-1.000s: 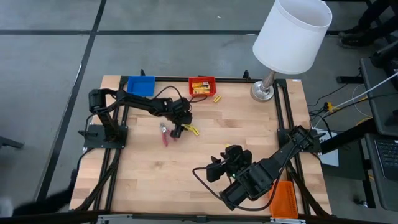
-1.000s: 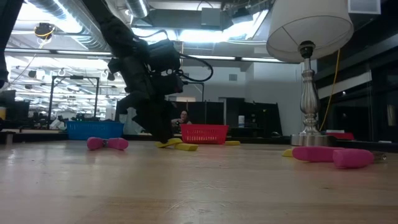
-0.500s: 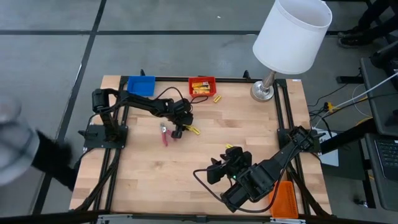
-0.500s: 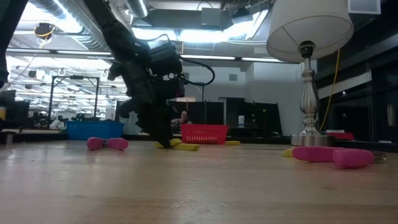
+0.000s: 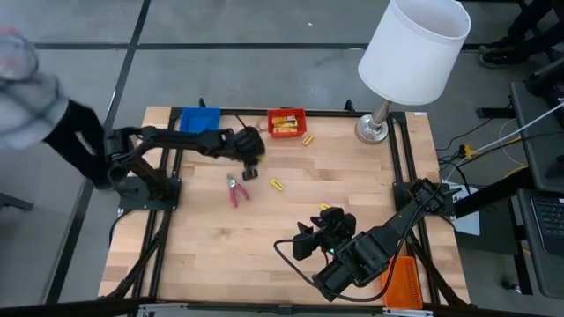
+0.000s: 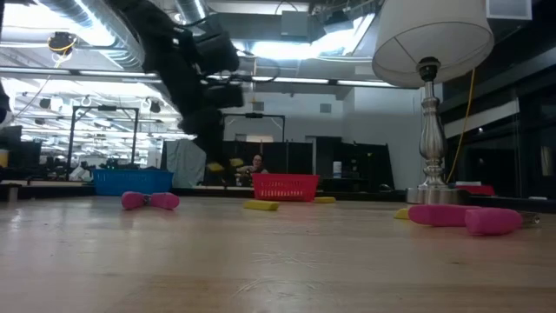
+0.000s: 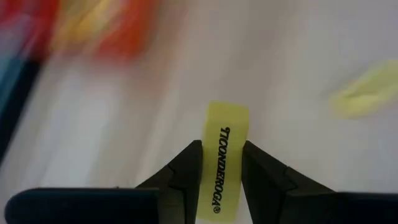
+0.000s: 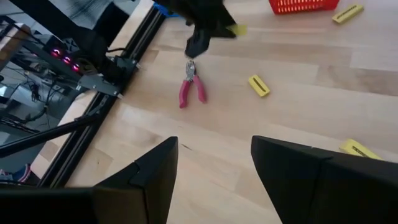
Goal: Pick & Place School Supplies
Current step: Put the yellow eraser into the blue bin
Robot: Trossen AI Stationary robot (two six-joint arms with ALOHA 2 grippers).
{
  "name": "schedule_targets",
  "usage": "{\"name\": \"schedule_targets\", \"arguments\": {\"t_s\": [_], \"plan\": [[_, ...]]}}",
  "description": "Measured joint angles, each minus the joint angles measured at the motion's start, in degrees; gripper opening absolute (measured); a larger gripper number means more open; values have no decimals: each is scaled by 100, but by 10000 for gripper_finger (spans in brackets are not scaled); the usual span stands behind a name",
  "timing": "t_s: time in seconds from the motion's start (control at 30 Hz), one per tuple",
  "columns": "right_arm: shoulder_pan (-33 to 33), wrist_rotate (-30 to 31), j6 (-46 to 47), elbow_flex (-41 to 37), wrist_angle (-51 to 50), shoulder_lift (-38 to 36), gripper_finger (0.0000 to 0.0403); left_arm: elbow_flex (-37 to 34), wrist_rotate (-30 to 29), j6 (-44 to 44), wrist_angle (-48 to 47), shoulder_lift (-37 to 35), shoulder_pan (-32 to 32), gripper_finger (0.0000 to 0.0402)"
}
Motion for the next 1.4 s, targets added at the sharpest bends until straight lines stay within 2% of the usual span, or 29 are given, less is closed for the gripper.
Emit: {"name": "schedule_targets", "arguments": {"t_s": [0.07,0.17,0.4,0.53,0.83,1.03,1.23,1.3,1.4], "plan": [[0,25,-4,0,-5,-2,210,-10,-419,-805,-418,-136,321,94],[0,148,-23,0,-9,0,210,-10,-555,-1704,-719,-343,836,94],[12,217,-63,0,0,0,210,-8,-747,-2742,-1210,-765,1989,85],[25,232,-63,0,-2,0,210,-8,-922,-2777,-1405,-901,2636,88],[26,232,-65,0,-2,0,210,-8,-815,-2550,-1605,-893,3756,91],[26,232,-43,0,-2,0,210,-8,-394,-2541,-1371,-893,3962,122],[26,232,6,0,-2,0,210,-8,-377,-2584,-1200,-893,3962,169],[26,250,58,-1,-2,0,210,-8,-85,-2417,-1157,-920,3944,179],[26,259,112,0,-2,0,210,-8,1144,-1603,-950,-1001,3734,185]]}}
